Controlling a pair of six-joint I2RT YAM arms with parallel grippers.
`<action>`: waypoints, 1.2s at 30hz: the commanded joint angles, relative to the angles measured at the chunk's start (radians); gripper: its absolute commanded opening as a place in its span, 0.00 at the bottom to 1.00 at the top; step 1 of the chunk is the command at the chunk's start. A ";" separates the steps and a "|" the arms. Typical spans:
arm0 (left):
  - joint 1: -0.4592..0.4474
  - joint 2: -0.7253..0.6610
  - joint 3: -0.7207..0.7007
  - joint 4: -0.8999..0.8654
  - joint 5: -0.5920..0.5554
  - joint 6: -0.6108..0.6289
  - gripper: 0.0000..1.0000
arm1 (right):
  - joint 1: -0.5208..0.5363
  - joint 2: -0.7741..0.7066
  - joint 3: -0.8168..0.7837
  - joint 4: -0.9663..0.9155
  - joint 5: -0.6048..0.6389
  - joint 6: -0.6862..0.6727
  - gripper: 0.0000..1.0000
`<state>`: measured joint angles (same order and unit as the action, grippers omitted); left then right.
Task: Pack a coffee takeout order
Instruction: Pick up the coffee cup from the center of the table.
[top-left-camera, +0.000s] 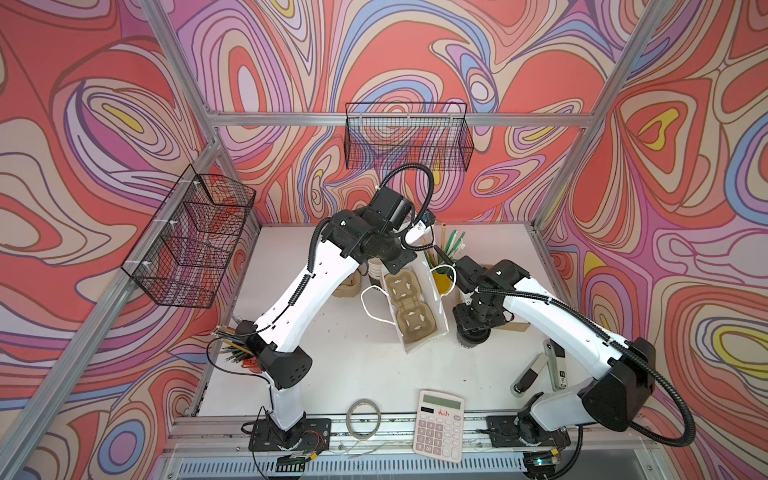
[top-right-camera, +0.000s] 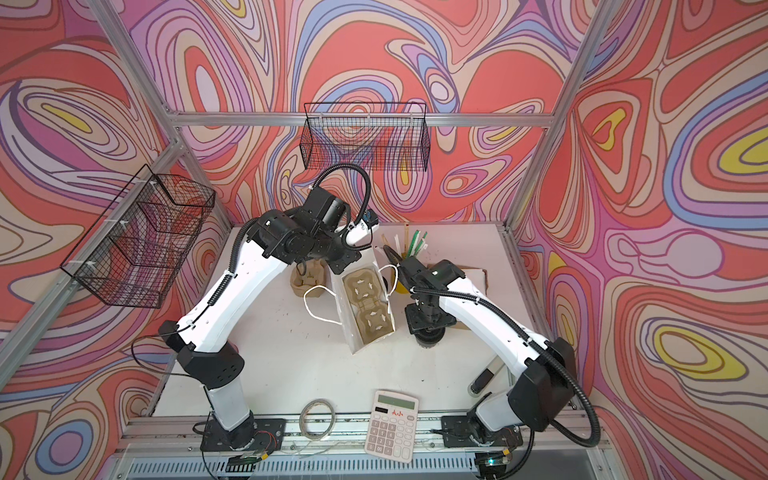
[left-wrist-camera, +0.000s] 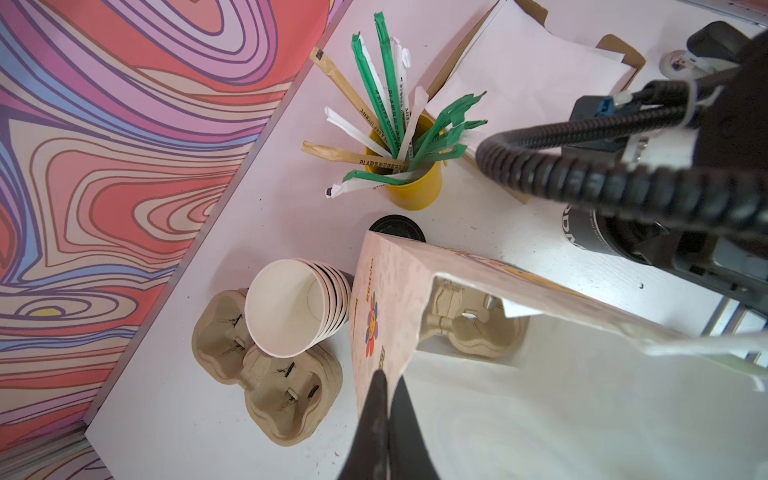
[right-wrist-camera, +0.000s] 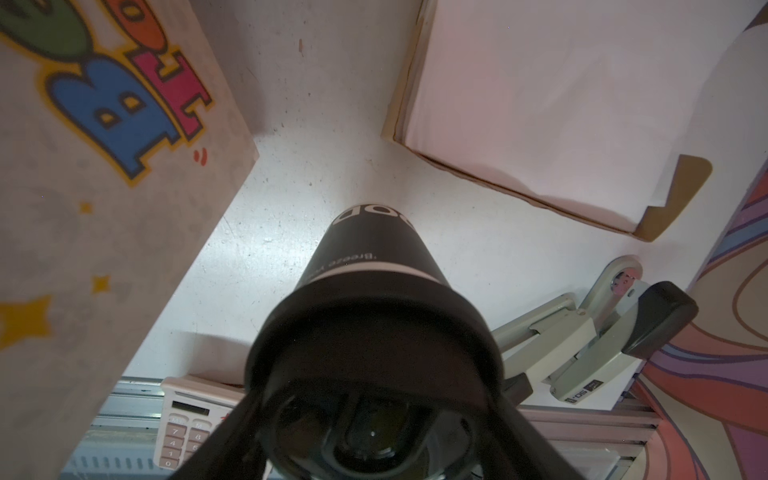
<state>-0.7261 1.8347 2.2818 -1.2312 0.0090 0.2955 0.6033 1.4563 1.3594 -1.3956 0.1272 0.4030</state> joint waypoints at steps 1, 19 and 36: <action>0.000 0.013 0.025 0.039 0.013 0.030 0.00 | -0.004 -0.037 0.001 -0.032 0.019 0.022 0.73; 0.054 0.078 0.049 0.168 0.017 0.130 0.00 | -0.005 -0.088 -0.003 -0.063 0.020 0.050 0.73; 0.058 0.154 0.174 0.122 0.018 0.113 0.00 | -0.005 -0.091 -0.006 -0.049 0.007 0.053 0.73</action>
<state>-0.6575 2.0109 2.4603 -1.0939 0.0219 0.4301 0.6025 1.3781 1.3476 -1.4303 0.1272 0.4393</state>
